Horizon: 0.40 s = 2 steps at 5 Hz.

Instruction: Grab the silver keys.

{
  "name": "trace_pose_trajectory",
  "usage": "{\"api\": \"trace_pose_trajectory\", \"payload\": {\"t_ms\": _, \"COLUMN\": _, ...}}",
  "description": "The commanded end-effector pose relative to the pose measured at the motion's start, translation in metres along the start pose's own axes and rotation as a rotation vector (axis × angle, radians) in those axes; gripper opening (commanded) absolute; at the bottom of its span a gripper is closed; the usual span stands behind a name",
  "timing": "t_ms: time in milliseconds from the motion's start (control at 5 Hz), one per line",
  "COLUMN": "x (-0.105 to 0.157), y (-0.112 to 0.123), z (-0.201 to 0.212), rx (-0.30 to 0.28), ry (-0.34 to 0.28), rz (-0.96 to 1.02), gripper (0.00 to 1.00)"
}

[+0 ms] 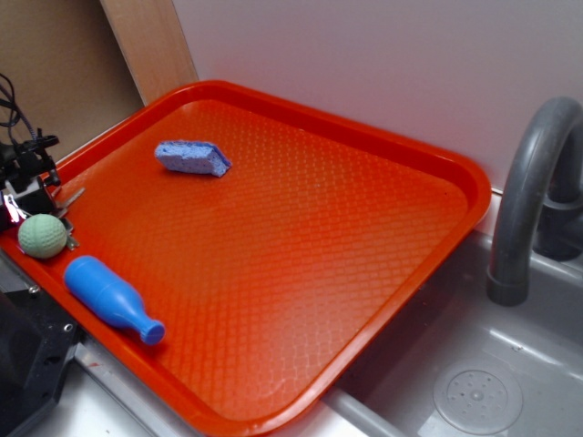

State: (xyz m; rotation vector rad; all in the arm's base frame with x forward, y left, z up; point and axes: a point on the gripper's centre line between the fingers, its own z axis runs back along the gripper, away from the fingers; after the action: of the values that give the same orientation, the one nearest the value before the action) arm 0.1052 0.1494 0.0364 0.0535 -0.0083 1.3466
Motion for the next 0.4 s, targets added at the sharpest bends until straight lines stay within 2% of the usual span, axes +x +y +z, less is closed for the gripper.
{"api": "trace_pose_trajectory", "payload": {"t_ms": 0, "x": -0.014, "y": -0.067, "z": 0.077, "rx": -0.053, "ry": -0.277, "rz": -0.374, "gripper": 0.00}}
{"api": "trace_pose_trajectory", "payload": {"t_ms": 200, "x": -0.038, "y": -0.109, "z": 0.130, "rx": -0.148, "ry": -0.352, "rz": -0.608, "gripper": 0.00}}
